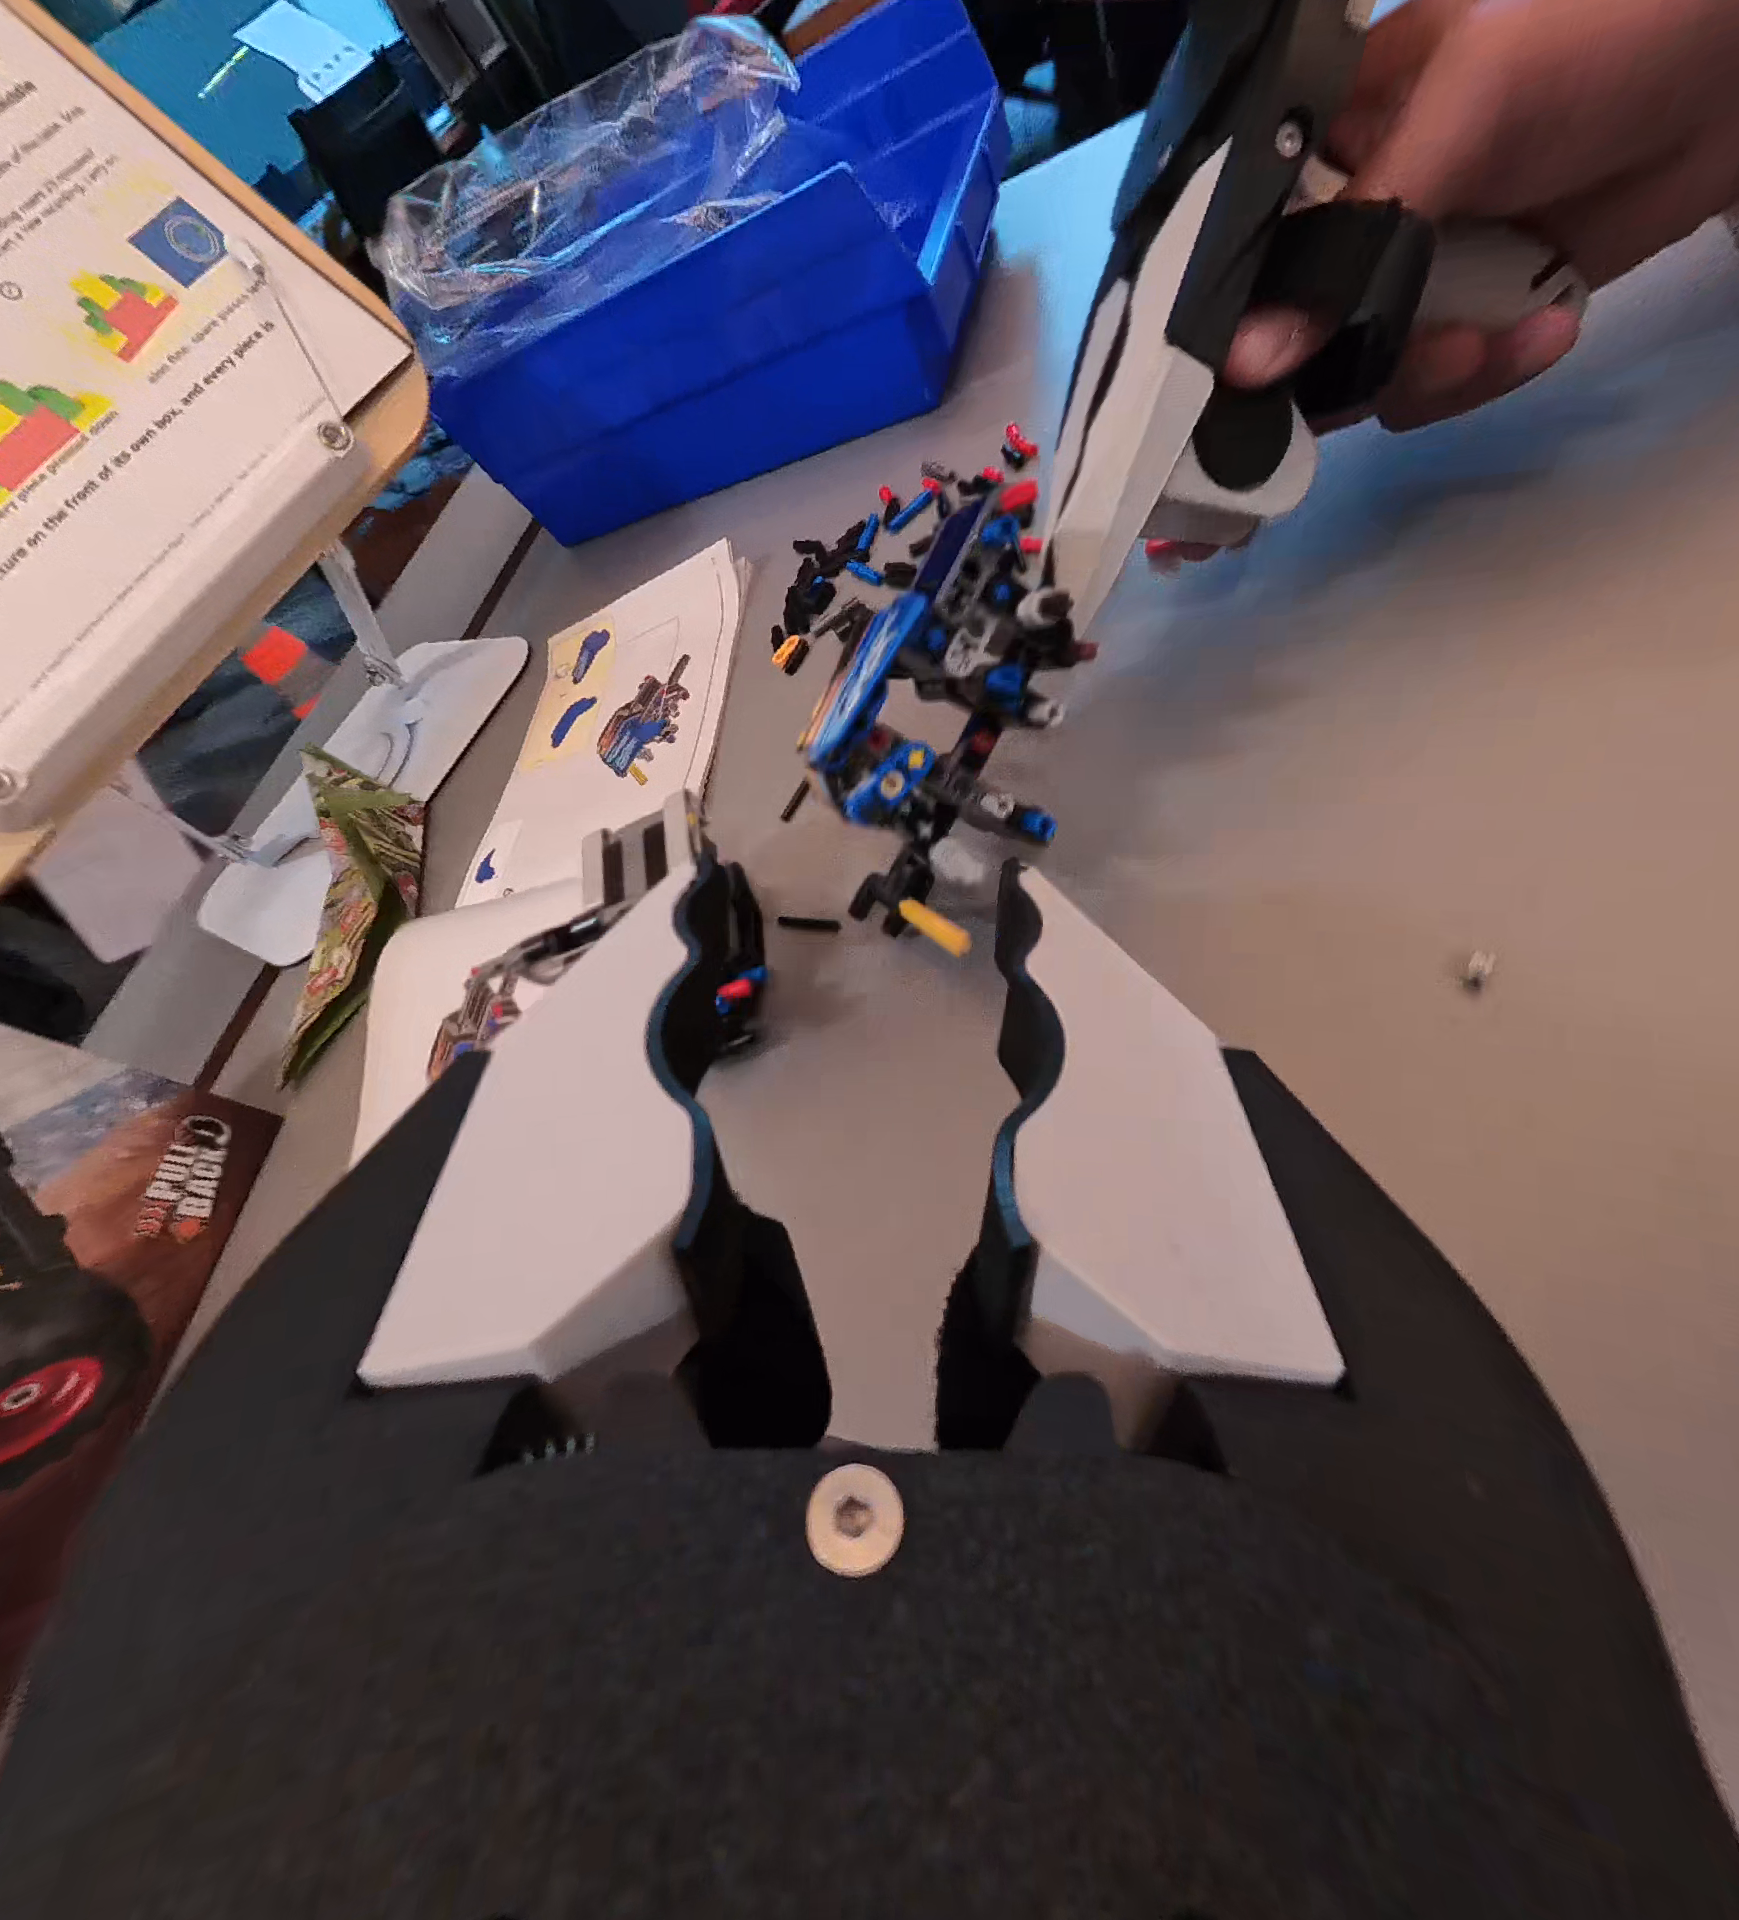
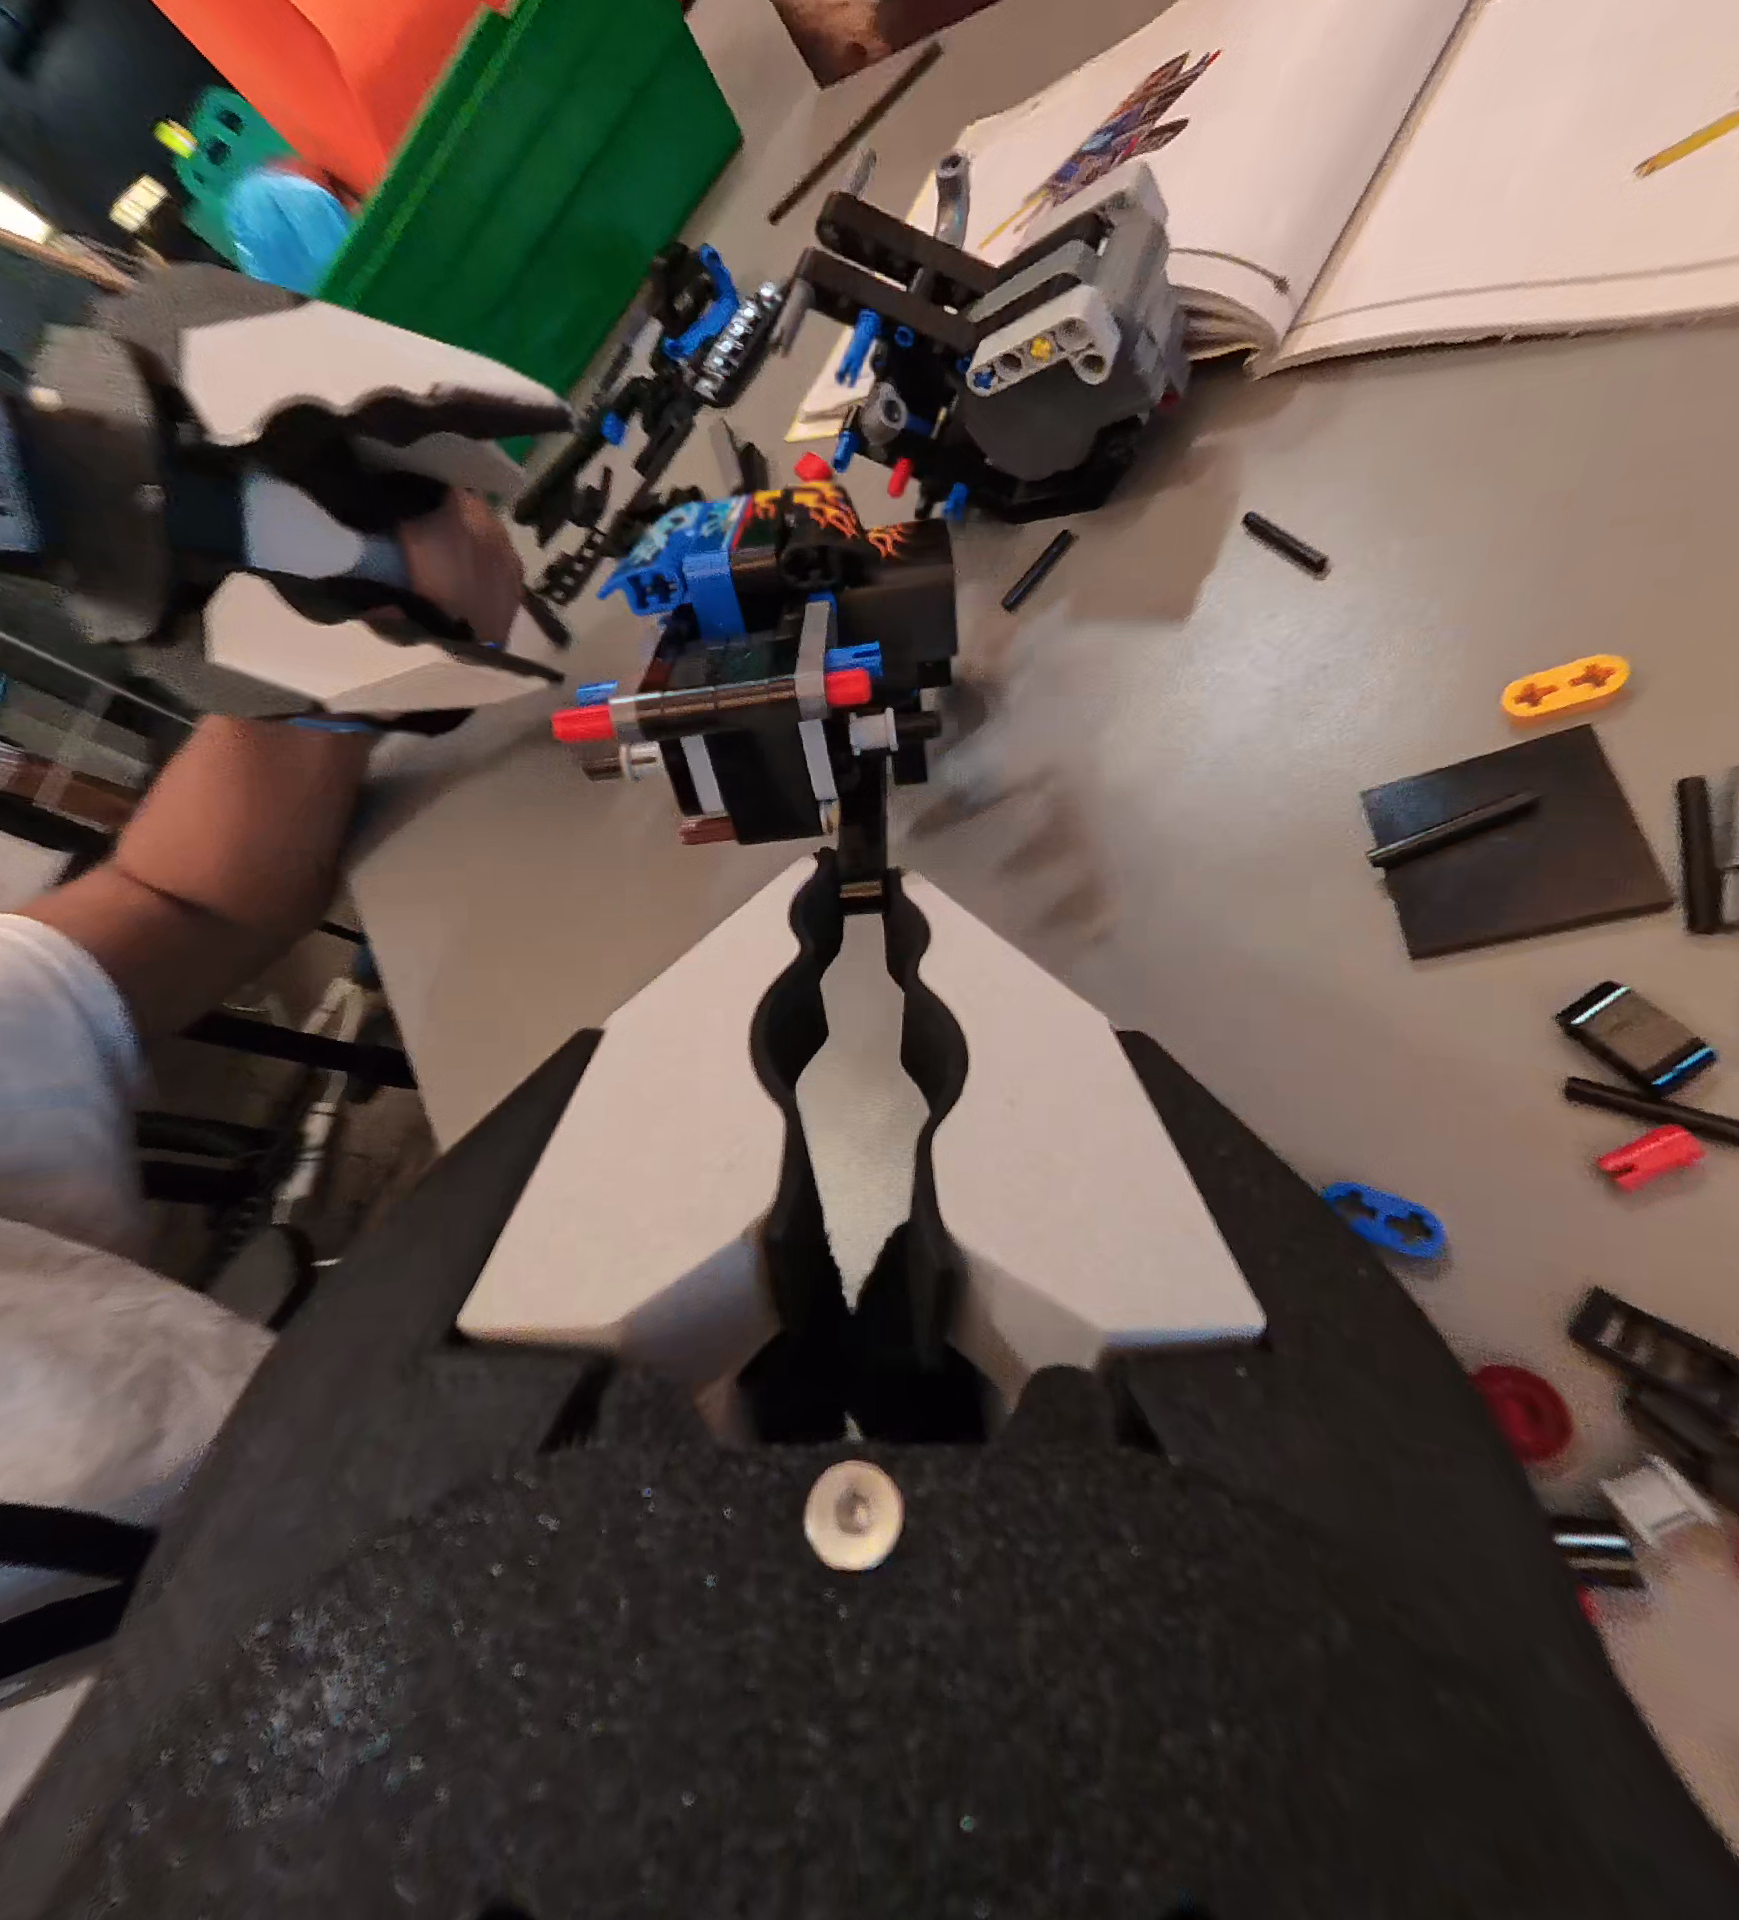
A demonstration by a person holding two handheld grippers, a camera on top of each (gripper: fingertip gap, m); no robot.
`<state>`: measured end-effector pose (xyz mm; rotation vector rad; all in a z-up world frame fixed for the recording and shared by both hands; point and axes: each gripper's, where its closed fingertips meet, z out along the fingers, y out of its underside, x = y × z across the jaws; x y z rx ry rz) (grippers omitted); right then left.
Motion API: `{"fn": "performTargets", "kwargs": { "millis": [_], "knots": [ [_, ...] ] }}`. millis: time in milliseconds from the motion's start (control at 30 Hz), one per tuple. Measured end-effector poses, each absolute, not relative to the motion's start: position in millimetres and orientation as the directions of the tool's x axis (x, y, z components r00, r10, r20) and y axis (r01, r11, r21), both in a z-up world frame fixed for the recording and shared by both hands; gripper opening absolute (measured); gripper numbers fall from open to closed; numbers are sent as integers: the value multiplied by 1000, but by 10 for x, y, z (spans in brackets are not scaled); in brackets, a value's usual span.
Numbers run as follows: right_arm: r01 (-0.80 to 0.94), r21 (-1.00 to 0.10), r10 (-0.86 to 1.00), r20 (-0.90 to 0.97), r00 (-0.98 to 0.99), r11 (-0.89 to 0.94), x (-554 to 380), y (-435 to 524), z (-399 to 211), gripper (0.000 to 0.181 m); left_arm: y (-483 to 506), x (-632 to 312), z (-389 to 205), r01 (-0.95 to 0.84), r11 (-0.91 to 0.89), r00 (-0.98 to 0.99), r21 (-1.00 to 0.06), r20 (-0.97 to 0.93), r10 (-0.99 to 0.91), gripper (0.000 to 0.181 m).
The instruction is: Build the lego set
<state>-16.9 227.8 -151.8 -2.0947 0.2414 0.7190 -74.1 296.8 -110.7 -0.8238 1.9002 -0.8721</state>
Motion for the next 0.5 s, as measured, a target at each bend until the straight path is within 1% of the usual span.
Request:
{"fn": "performTargets", "kwargs": {
  "millis": [67, 133, 267, 400, 500],
  "knots": [
    [-460, -666, 115, -631, 767, -587, -187, 2266, -1495, 6, 3046, -799, -1121, -197, 477, -451, -857, -353, -820, 51],
    [-500, -637, 155, -694, 703, -586, -240, 2255, -1450, 6, 3066, -819, -1252, -247, 428, -503, -869, -263, -823, 61],
    [-580, -556, 230, -809, 540, -596, -357, 2249, -1328, 6, 2999, -806, -1476, -264, 478, -541, -838, -281, -792, 62],
    [-601, -486, 281, -870, 406, -635, -468, 2208, -1251, 6, 2857, -804, -1329, -159, 486, -531, -859, -341, -776, 51],
    [-608, -433, 306, -901, 308, -665, -538, 2174, -1211, 6, 2784, -831, -1256, -115, 457, -548, -882, -328, -769, 43]
  ]
}}
